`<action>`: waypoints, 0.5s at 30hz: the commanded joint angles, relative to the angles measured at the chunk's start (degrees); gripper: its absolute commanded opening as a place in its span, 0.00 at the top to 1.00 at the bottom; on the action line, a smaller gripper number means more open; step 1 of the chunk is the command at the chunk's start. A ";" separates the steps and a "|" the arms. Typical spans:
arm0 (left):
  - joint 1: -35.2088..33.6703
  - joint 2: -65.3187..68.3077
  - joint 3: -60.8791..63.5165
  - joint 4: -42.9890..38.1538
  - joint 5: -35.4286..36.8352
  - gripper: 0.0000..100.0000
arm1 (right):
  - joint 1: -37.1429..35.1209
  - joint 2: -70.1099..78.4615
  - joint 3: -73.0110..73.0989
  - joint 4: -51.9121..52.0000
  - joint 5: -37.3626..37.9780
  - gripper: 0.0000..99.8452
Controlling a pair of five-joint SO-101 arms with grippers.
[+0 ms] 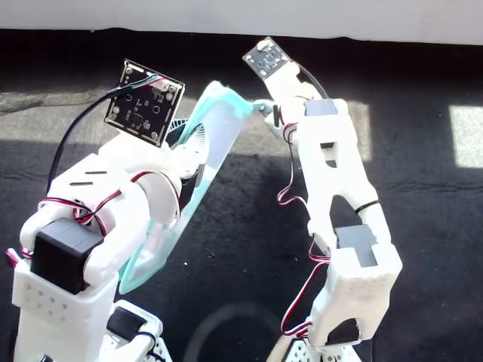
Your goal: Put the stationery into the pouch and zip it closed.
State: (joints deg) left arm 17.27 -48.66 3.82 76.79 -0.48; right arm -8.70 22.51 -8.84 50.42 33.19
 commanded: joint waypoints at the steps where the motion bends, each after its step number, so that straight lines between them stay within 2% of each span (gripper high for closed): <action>1: -0.22 -3.03 -7.52 0.35 0.53 0.99 | 4.44 -0.31 -0.66 -0.75 0.35 0.99; 13: -0.13 -2.95 -1.54 0.00 0.53 0.99 | -1.36 -20.35 -0.31 9.36 0.18 0.99; 15: -0.13 -2.95 -0.66 0.00 0.53 0.99 | -2.95 -23.87 -0.31 11.38 -2.20 0.99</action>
State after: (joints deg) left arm 17.27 -49.63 3.30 77.76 -0.48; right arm -9.76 5.54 -8.40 59.56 33.19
